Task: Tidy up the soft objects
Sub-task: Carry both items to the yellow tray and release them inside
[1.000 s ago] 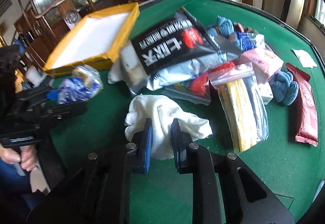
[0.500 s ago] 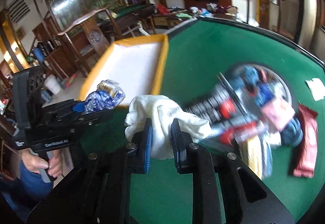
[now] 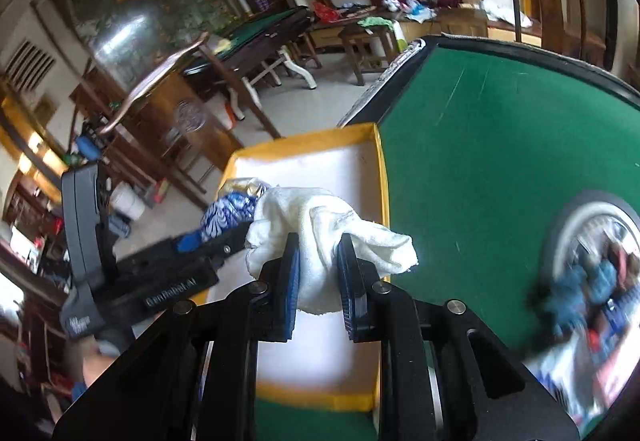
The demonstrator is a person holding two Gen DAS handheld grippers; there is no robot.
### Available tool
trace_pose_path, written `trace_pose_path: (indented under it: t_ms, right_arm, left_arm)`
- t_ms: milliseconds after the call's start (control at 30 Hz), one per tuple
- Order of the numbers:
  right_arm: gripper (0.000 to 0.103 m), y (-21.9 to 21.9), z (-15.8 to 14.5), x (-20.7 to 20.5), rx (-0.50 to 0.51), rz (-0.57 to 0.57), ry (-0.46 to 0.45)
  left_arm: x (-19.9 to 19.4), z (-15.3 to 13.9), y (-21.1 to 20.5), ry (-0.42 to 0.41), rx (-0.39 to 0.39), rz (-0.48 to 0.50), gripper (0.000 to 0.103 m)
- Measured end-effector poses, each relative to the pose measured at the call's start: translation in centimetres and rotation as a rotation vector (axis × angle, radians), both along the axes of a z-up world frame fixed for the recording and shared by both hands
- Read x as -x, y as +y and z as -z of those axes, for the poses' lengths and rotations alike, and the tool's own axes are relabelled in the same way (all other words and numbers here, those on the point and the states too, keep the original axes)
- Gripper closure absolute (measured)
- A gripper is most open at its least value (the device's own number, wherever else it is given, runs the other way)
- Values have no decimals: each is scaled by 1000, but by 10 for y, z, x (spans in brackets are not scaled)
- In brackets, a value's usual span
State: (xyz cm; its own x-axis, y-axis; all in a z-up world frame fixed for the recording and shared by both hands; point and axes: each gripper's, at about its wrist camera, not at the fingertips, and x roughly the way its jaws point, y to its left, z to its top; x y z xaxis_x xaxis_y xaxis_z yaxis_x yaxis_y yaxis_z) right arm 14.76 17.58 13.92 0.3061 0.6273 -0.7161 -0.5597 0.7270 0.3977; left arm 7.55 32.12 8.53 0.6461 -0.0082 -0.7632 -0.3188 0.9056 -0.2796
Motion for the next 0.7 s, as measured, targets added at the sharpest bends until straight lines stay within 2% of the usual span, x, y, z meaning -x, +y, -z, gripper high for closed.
trace_pose_path:
  t_ms: [133, 333, 467, 533, 567, 633, 667, 700]
  right_arm:
    - [85, 35, 23, -49, -26, 58, 71]
    - [85, 66, 58, -86, -29, 103, 112]
    - [85, 85, 71, -87, -2, 81, 99]
    - [82, 87, 75, -86, 9, 83, 86]
    - [77, 89, 74, -83, 26, 87, 69]
    - [60, 91, 73, -81, 55, 90, 52]
    - [46, 90, 72, -81, 56, 92, 55]
    - [41, 85, 70, -80, 49, 97, 56]
  left_arm:
    - [-25, 28, 21, 36, 61, -49, 51]
    - [-26, 49, 40, 1, 130, -71, 51]
    - [-24, 43, 36, -7, 61, -65, 50]
    - [-28, 41, 36, -4, 50, -68, 50]
    - [-31, 40, 35, -3, 51, -67, 50]
    - [-30, 39, 34, 1, 48, -61, 50]
    - [-31, 40, 34, 5, 49, -59, 48]
    - [-29, 40, 35, 5, 54, -59, 47]
